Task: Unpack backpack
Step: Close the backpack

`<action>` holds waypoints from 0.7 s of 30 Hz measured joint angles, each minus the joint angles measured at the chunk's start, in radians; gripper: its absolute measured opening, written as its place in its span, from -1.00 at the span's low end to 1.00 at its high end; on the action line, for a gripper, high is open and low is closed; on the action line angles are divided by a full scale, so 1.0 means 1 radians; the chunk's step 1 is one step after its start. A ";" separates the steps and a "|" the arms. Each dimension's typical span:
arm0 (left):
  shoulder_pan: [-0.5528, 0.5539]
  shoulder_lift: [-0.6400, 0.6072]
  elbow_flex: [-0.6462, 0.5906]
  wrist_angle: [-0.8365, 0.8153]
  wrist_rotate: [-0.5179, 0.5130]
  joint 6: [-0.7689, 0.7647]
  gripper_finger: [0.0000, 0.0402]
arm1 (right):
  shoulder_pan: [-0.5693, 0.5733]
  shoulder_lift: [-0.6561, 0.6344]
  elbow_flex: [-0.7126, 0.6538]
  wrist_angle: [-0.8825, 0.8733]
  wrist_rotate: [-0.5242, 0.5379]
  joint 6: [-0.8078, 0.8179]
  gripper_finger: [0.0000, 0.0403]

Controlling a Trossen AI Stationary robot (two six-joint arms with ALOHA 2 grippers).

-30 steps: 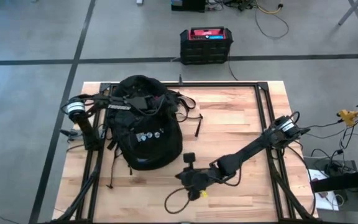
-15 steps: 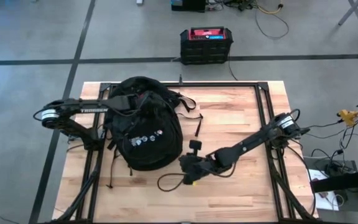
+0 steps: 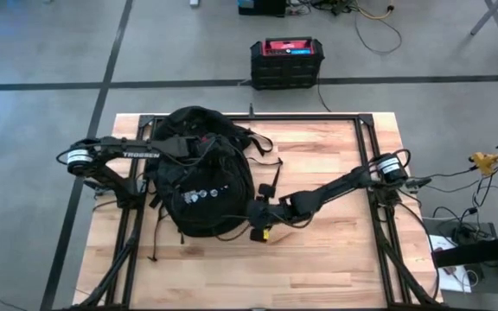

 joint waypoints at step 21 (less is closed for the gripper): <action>-0.005 0.096 -0.001 0.066 0.023 -0.004 -0.41 | 0.085 -0.124 0.003 -0.103 0.146 -0.091 -0.98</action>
